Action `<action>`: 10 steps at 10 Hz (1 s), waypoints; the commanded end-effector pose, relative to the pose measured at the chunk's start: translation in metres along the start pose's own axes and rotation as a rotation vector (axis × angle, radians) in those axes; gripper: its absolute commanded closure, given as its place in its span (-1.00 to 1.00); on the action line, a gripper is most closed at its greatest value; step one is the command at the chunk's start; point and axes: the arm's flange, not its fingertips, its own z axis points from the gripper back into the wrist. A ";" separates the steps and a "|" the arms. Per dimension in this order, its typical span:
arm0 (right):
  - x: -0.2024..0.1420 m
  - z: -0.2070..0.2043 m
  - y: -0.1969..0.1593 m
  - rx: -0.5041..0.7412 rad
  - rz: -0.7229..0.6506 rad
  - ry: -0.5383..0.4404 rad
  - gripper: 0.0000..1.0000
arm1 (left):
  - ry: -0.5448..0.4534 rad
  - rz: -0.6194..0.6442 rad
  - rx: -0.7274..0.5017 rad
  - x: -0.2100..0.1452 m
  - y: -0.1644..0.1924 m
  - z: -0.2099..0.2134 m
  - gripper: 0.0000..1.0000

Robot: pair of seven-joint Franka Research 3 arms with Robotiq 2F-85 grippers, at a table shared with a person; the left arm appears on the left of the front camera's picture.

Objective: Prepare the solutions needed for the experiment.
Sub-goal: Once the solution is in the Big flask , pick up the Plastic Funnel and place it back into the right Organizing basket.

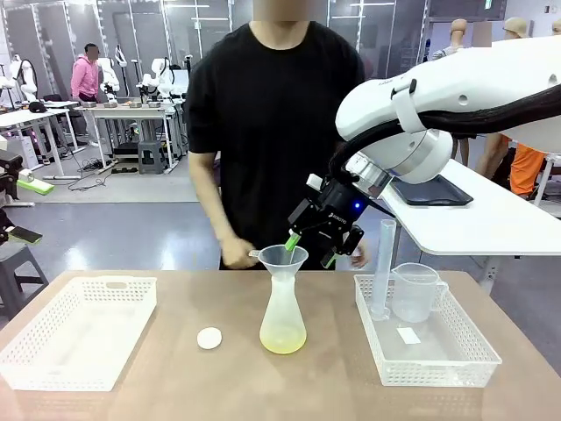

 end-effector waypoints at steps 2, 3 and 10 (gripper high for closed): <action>0.014 -0.007 -0.005 0.027 0.020 0.040 -1.00 | 0.013 0.015 0.007 0.000 -0.003 0.003 -1.00; 0.015 -0.009 -0.008 0.035 0.014 0.061 -1.00 | 0.013 0.015 0.007 0.000 -0.003 0.003 -1.00; 0.017 -0.017 -0.011 0.029 -0.001 0.124 0.34 | 0.013 0.015 0.007 0.000 -0.003 0.003 -1.00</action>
